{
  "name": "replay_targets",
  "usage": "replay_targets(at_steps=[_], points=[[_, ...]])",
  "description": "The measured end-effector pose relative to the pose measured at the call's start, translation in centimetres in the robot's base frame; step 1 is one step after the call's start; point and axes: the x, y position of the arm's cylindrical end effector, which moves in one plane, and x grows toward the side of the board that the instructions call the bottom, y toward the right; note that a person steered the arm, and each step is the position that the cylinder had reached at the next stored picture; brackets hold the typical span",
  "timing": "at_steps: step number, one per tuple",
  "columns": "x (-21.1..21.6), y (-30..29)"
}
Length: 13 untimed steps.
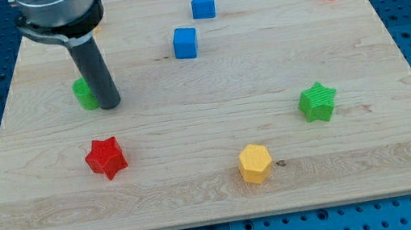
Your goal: Push yellow hexagon left bottom diagonally towards green star
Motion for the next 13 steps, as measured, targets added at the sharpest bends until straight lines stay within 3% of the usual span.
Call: replay_targets(at_steps=[5, 7, 11, 13], points=[[1.3, -0.3], [2.0, 3.0], [2.9, 4.2], [5.5, 6.5]])
